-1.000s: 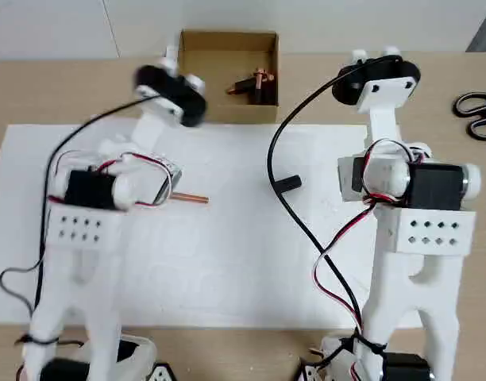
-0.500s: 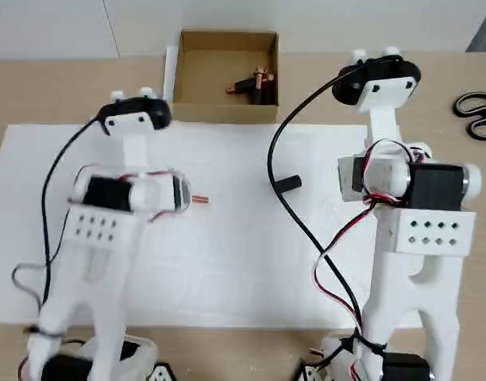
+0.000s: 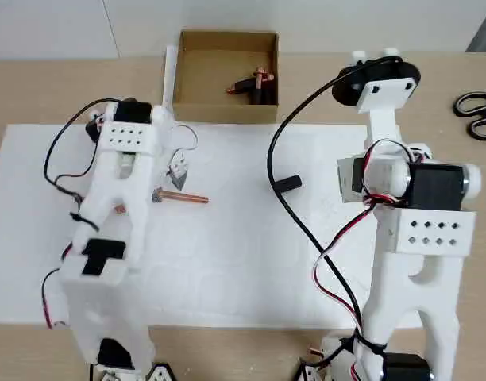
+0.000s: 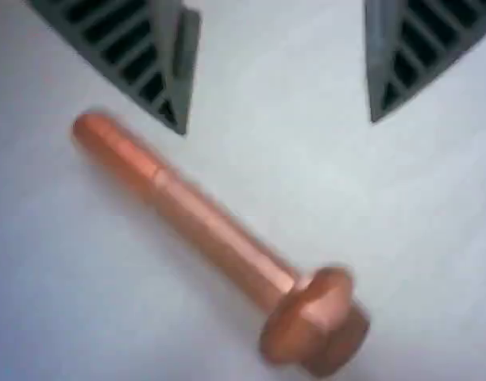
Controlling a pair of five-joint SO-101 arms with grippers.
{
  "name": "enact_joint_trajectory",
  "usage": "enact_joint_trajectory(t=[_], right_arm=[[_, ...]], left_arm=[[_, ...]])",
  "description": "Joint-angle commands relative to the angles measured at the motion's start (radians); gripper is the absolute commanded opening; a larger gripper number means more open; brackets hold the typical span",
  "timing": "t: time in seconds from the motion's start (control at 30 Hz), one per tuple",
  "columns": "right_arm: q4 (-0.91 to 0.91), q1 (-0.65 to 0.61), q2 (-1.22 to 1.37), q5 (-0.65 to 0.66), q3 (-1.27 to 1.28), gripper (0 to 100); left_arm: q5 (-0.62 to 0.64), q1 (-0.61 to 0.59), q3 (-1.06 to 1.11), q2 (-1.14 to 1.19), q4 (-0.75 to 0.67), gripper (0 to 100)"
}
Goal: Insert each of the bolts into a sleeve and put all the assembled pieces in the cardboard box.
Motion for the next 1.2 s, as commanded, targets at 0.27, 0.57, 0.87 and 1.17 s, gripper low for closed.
enact_joint_trajectory(t=[0.27,0.57,0.87,1.17], right_arm=[[0.004,0.001,-0.041,0.003,-0.006,0.3],[0.004,0.001,-0.041,0.003,-0.006,0.3],[0.005,0.008,-0.041,0.008,-0.006,0.3],[0.004,0.007,-0.041,0.008,-0.006,0.3]], left_arm=[[0.155,-0.008,-0.104,0.091,-0.018,14],[0.206,-0.012,-0.107,0.233,-0.114,14],[0.229,-0.005,-0.108,0.301,-0.153,6],[0.025,0.091,-0.225,0.299,-0.031,0]])
